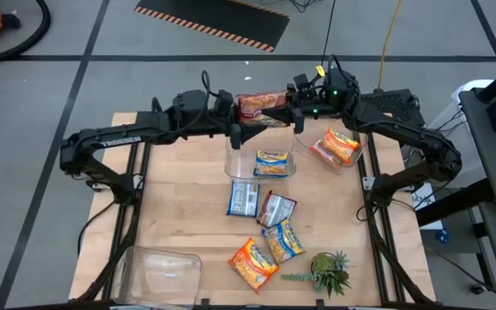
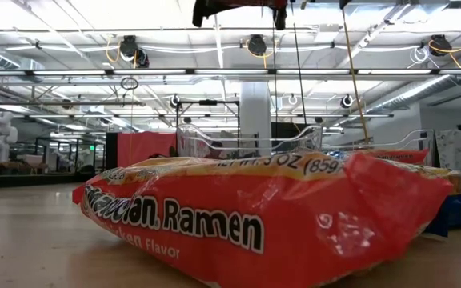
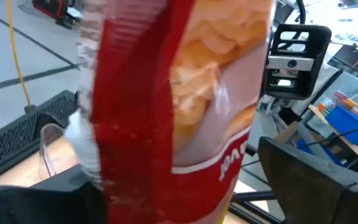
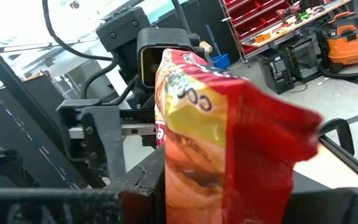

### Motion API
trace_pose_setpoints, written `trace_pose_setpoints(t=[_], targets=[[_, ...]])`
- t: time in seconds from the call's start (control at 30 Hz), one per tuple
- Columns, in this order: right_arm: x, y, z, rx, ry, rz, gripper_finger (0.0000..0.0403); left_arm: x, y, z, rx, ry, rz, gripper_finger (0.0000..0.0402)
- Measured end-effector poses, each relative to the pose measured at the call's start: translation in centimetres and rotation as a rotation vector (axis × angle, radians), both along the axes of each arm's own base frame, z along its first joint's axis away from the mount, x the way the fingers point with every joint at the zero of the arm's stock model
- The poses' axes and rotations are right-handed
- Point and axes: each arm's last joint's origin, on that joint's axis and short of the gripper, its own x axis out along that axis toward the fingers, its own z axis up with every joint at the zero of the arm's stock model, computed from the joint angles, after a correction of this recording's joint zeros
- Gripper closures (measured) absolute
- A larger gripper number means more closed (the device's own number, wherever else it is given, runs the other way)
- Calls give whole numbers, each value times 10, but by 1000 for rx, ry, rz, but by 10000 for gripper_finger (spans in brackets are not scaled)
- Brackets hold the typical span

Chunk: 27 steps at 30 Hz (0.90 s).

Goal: Sort Maruchan noodles
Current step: Put the bottom red noodle pack into the bottom transparent bin

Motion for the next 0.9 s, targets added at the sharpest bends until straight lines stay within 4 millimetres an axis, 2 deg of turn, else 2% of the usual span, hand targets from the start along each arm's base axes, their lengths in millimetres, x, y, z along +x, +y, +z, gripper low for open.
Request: trace_pose_setpoints(t=[0.37,0.53,0.67,0.9], targets=[[-4,-8,0,-21,-3,-29,272,-3,15,0,3,0,41,206],[-5,-9,1,-23,-4,-30,271,-5,20,0,0,-5,-12,267],[-5,-9,0,-21,-1,-43,251,-7,23,-1,6,0,-26,271],[-5,-11,-1,3,6,-80,188,-9,29,-3,1,26,-59,262]])
